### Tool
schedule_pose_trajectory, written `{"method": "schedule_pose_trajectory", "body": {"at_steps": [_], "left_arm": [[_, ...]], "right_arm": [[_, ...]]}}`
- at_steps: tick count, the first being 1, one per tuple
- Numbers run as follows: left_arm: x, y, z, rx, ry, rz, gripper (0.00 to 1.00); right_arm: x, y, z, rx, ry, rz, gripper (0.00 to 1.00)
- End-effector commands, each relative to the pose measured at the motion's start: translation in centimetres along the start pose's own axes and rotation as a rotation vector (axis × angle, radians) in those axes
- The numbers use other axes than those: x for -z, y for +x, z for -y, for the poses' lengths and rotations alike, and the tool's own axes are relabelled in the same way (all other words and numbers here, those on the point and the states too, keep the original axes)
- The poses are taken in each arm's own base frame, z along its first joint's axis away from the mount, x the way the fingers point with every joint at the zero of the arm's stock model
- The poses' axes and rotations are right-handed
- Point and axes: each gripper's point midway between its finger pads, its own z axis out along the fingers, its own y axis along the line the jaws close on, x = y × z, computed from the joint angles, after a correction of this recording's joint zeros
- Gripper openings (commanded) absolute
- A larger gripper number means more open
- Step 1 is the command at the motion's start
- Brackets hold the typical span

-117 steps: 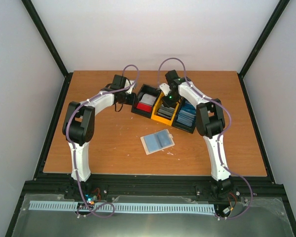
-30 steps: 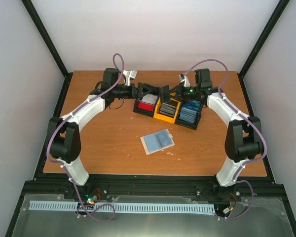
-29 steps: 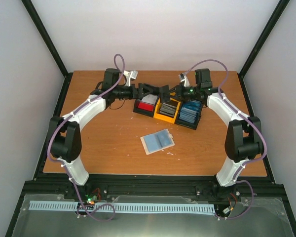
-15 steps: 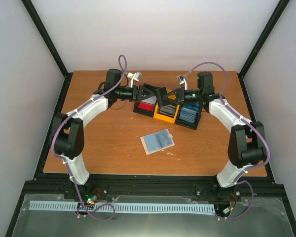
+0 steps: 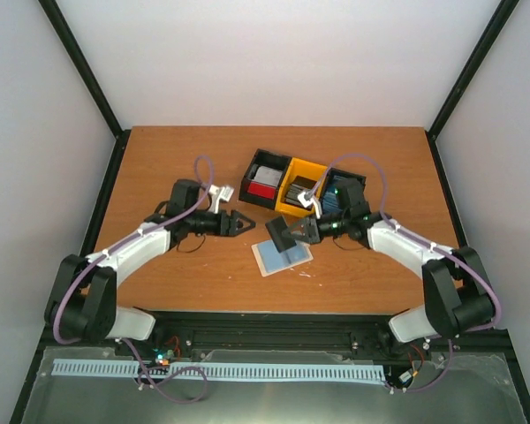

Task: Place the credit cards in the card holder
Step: Pick up the credit card from the storage box.

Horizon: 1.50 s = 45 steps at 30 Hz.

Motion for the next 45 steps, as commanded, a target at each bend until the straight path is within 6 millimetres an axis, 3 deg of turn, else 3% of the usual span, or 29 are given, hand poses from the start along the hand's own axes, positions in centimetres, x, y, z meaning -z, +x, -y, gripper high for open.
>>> {"method": "schedule_pose_trajectory", "body": {"at_steps": [1,6,11,16,19,23,27,30,35,40,45], "left_arm": [[0.5,2.5,-0.8,-0.007,-0.038,0.021,0.75],[1.0,4.8,-1.3,0.016,-0.044,0.015,0.75],[1.0,5.3,-1.1,0.027,-0.031,0.008,0.75],[1.1,5.2,-0.1,0.01,0.011,0.003,0.76],[1.3,4.7,1.6,-0.025,0.093,-0.002,0.76],[1.5,1.3,4.6,-0.06,0.187,0.028,0.79],[1.1,-4.2,6.5,-0.084,0.208,0.073,0.8],[0.1,-7.9,7.3,-0.091,0.245,0.094,0.82],[-2.6,-12.9,6.5,-0.036,0.26,0.099,0.8],[-4.6,-15.2,5.8,-0.004,0.29,0.07,0.73],[-6.9,-15.9,4.9,0.03,0.311,-0.002,0.7]], "right_arm": [[-0.7,0.7,-0.7,0.27,0.111,0.07,0.03],[-0.9,2.6,0.5,0.343,0.261,0.104,0.03],[-1.2,3.4,0.6,0.386,0.335,0.1,0.03],[-1.2,3.2,0.0,0.413,0.367,0.129,0.03],[-1.3,2.0,-0.9,0.357,0.342,0.146,0.03],[0.6,-1.9,-1.1,0.179,0.261,0.223,0.03],[2.4,-5.7,-1.5,0.12,0.196,0.3,0.03],[2.8,-7.6,-0.3,0.046,0.203,0.292,0.03],[4.5,-10.7,1.2,-0.086,0.148,0.376,0.03],[6.0,-12.7,3.0,-0.192,0.131,0.443,0.03],[5.1,-13.3,3.8,-0.252,0.068,0.421,0.03]]}}
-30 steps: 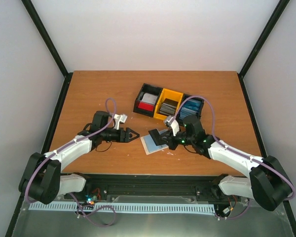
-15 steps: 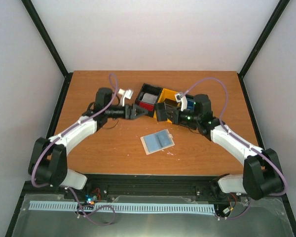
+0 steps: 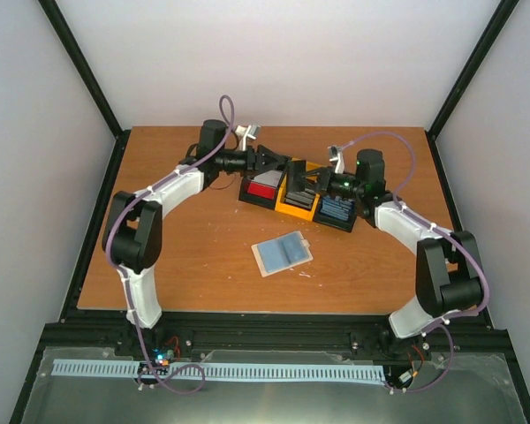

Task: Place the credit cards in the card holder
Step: Pick up the credit card from the storage box.

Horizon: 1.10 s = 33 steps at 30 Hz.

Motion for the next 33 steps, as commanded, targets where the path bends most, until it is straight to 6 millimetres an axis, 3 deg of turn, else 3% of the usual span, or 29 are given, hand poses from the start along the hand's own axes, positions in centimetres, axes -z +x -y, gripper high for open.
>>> {"method": "schedule_pose_trajectory", "body": {"at_steps": [1,6,21,25,27,31,33], "left_arm": [[-1.4,-0.9,1.2,0.013,0.07,-0.063,0.68],[-2.3,-1.1,1.2,0.036,0.133,-0.106,0.54],[-2.5,-1.5,2.4,0.042,0.224,-0.147,0.21],[-2.2,-1.7,3.2,0.002,0.244,-0.139,0.07],[-1.9,-2.1,4.1,-0.04,0.258,-0.127,0.01],[-1.2,-2.5,6.1,-0.113,0.287,-0.124,0.01],[-0.9,-2.5,6.9,-0.132,0.304,-0.13,0.01]], "right_arm": [[-0.9,-1.6,-1.7,-0.035,-0.099,-0.008,0.03],[-0.9,-3.8,-0.8,-0.048,-0.109,0.009,0.03],[-1.5,-4.7,-1.3,-0.044,-0.226,-0.019,0.04],[-1.2,-4.8,-2.2,-0.027,-0.251,-0.025,0.06],[-1.0,-4.9,-2.5,-0.022,-0.255,-0.022,0.11],[0.5,-6.0,-3.1,-0.041,-0.277,0.036,0.34],[1.8,-6.9,-3.5,-0.057,-0.309,0.083,0.38]]}}
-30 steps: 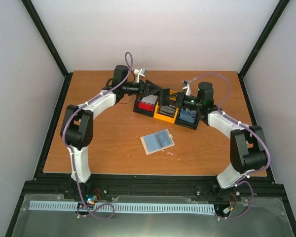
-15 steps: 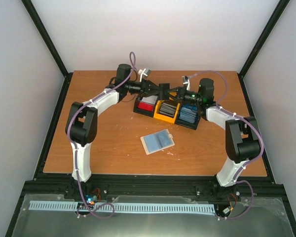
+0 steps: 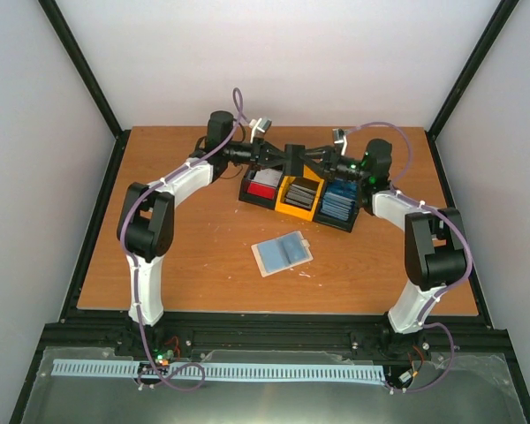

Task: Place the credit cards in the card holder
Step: Pick up the credit card from the storage box.

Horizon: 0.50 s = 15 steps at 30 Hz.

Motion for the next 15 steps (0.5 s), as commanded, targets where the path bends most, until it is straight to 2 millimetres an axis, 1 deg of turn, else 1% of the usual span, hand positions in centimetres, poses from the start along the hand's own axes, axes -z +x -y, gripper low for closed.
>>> {"method": "schedule_pose_trajectory", "body": {"at_steps": [1,4,8,12,15], "left_arm": [[0.5,-1.1,5.5,-0.181,0.074,-0.013,0.01],[0.8,-0.9,7.2,-0.222,0.099,-0.026,0.01],[1.2,-0.6,9.4,-0.274,0.126,-0.037,0.01],[1.4,-0.3,10.4,-0.294,0.143,-0.042,0.01],[1.4,-0.2,10.6,-0.297,0.149,-0.045,0.01]], "right_arm": [[2.7,-2.4,-3.8,0.052,-0.11,0.106,0.4],[3.3,-2.8,-5.5,0.045,-0.189,0.124,0.4],[3.4,-3.1,-6.4,0.046,-0.219,0.133,0.4],[3.0,-2.9,-6.9,0.079,-0.193,0.111,0.44],[2.6,-2.4,-7.9,0.124,-0.185,0.095,0.49]]}}
